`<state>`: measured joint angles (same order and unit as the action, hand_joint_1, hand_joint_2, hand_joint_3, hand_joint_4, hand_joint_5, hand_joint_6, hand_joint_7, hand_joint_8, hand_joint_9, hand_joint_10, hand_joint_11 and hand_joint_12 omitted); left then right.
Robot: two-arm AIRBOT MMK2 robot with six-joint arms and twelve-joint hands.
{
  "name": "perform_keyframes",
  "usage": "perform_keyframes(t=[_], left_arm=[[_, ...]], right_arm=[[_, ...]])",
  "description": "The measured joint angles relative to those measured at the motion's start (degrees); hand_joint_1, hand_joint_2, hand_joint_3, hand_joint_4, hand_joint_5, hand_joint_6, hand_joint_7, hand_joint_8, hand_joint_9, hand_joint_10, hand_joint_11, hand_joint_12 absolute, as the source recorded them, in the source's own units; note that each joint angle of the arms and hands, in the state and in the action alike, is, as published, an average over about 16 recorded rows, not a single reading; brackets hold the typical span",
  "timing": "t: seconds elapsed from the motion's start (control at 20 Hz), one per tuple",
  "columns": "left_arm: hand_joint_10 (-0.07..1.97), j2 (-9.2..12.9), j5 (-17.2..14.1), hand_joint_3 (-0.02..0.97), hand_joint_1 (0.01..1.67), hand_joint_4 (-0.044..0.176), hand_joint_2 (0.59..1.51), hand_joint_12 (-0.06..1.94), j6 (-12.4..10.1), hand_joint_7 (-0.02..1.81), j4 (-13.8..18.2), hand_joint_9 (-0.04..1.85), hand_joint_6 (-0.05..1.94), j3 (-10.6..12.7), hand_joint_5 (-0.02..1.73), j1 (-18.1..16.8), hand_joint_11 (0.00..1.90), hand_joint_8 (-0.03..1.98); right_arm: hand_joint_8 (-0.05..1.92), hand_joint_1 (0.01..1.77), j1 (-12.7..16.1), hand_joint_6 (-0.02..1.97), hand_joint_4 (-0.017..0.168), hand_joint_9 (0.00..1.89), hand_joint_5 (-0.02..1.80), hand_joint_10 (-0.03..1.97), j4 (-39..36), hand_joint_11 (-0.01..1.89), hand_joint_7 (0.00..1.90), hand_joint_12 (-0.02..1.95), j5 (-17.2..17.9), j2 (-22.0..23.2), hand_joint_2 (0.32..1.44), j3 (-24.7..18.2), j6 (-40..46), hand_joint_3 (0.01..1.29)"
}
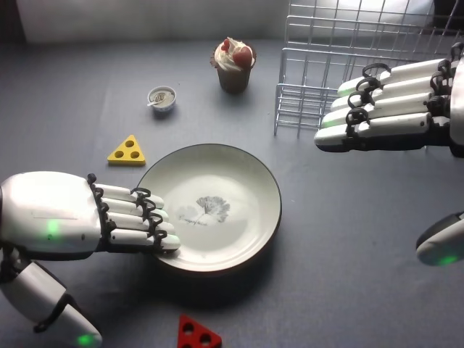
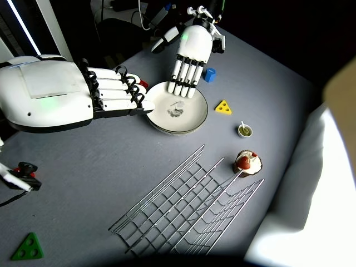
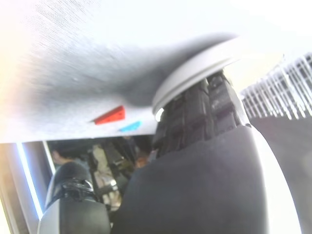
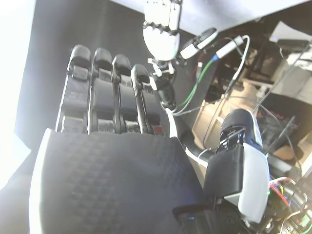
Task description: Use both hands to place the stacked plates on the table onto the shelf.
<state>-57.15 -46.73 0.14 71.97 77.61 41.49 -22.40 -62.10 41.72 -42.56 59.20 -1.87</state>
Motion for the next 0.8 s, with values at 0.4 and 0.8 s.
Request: perform_keyframes(t=[0.4, 0.8], left_arm=[[-0.01, -5.01, 2.17, 0.016, 0.06, -0.005, 0.968, -0.01, 0.00, 0.06, -0.71, 0.08, -0.01, 1.75, 0.07, -2.02, 0.07, -0.01], [-0.02, -9.10, 3.93, 0.015, 0.07, -0.004, 0.969, 0.00, 0.00, 0.06, -0.74, 0.08, -0.01, 3.25, 0.08, -4.39, 0.08, -0.02]], right_arm=[[0.00, 0.04, -0.39, 0.02, 0.005, 0.21, 0.15, 0.00, -1.51, 0.18, 0.19, 0.02, -1.91, -1.80, 0.96, 0.52, -1.49, 0.02], [0.00, 0.48, -2.29, 0.02, 0.005, 0.19, 0.11, 0.00, 1.52, 0.19, 0.16, 0.02, -3.98, -5.30, 0.94, 2.85, -6.09, 0.02]])
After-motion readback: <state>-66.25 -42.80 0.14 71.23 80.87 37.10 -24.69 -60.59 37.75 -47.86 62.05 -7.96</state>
